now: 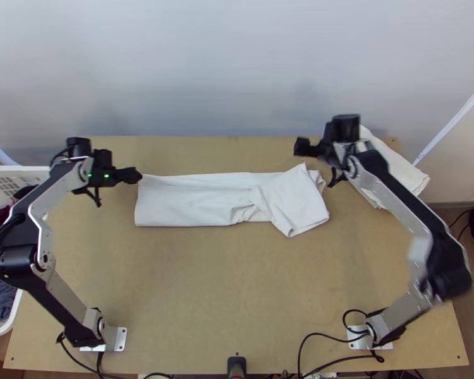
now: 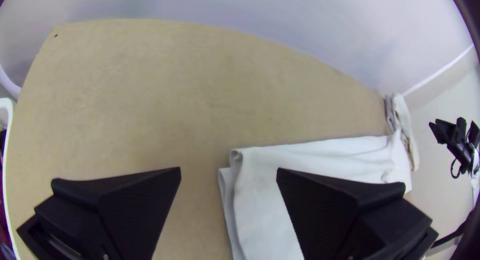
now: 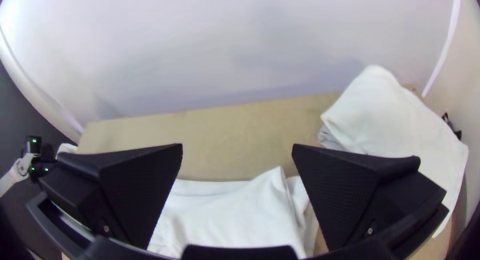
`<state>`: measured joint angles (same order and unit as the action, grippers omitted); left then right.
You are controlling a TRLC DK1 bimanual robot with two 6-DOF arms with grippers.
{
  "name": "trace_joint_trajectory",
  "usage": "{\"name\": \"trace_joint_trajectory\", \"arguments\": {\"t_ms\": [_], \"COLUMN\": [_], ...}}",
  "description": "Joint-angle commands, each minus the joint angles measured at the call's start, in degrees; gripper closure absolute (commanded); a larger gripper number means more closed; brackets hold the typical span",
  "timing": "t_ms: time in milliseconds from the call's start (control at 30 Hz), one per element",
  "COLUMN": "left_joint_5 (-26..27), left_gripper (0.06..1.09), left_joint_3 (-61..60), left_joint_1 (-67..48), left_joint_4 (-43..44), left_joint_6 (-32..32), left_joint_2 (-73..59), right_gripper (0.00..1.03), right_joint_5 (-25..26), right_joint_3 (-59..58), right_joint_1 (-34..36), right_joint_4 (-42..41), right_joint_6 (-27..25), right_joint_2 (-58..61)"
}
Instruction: Fold the t-shirt
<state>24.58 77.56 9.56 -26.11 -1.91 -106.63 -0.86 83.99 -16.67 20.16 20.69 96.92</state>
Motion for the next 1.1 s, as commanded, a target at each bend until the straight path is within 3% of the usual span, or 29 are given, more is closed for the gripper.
{"name": "trace_joint_trajectory", "arguments": {"t_ms": [0,167,367,500,1067], "left_joint_5": [6.62,10.84,11.63,10.84,6.80], "left_gripper": [0.16,0.17,0.17,0.17,0.17], "left_joint_3": [0.14,-3.12,-7.51,-8.39,-6.46], "left_joint_1": [1.78,2.13,0.81,0.37,-8.07], "left_joint_4": [-4.13,-7.47,-9.84,-9.31,-6.59], "left_joint_6": [-0.72,-5.47,-11.18,-11.71,-8.02], "left_joint_2": [2.04,2.30,1.86,1.25,-3.50], "right_gripper": [0.04,0.04,0.04,0.04,0.04], "right_joint_5": [0.34,-1.07,-19.00,-23.13,-23.92], "right_joint_3": [-0.31,3.99,13.49,16.91,22.27], "right_joint_1": [-1.00,-1.88,3.39,5.42,5.94], "right_joint_4": [1.11,7.08,13.15,14.03,16.84], "right_joint_6": [2.16,5.42,21.06,25.10,25.28], "right_joint_2": [-5.52,-8.77,-8.24,-8.07,-8.77]}}
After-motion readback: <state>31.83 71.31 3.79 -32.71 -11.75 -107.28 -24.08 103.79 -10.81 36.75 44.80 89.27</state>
